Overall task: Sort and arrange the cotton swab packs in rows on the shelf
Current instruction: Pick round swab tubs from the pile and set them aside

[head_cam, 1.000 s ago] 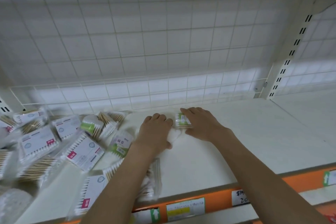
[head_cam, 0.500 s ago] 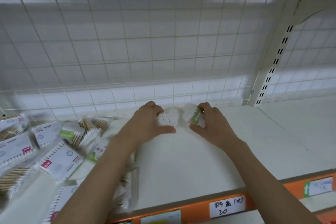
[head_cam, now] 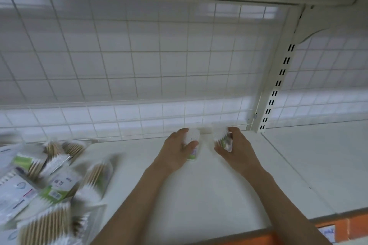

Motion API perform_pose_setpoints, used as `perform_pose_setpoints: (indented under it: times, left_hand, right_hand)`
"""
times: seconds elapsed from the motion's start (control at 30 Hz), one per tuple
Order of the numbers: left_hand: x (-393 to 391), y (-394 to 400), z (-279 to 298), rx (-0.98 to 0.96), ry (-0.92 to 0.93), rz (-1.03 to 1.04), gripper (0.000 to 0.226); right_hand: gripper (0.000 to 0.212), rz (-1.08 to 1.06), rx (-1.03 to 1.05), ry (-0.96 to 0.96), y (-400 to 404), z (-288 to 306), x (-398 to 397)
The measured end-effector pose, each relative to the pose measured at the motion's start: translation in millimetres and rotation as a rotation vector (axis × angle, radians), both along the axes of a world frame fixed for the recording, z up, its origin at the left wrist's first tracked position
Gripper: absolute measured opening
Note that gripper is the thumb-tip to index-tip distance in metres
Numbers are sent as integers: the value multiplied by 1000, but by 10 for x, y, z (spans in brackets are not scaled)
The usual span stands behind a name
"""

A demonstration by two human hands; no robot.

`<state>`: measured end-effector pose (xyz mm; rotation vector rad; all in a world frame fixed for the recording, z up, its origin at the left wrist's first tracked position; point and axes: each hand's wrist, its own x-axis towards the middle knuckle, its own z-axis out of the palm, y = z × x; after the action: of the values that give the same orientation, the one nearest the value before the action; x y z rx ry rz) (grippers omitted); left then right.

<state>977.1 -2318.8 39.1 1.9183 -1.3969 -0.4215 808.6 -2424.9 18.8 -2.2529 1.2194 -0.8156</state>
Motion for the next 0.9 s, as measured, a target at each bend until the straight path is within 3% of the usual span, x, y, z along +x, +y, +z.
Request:
perform_pose_setpoints:
  times: [0.1,0.17,0.23,0.33,0.43,0.53,0.67,0.9]
  left_hand:
    - [-76,-78,-13,59,-284,-24,73]
    - [-107,-98,-6,56,-482,-22,80]
    - [-136,-138,-3,45,-570,-25,70]
    - [-149,-204,-5,18,-544,-49,40]
    - [-155,-323,5,-32,-491,-88,27]
    - [-202,-510,5,-46,-555,-107,26]
    - [-222,-763,-14,-50,-772,-77,32]
    - [-239,-891,-38,-17,-737,-11,28]
  right_hand:
    - [80,-87,-48,157,-75,-49,-30]
    - [87,-105,-110,161,-105,-41,-60]
    - [83,-68,-174,165,-132,-32,-84]
    - [60,17,-208,181,-162,-23,-83]
    - [49,46,-215,163,-208,1,-47]
    - [51,38,-247,225,-280,25,-12]
    - [57,13,-290,318,-388,37,7]
    - [60,31,-320,338,-515,18,44]
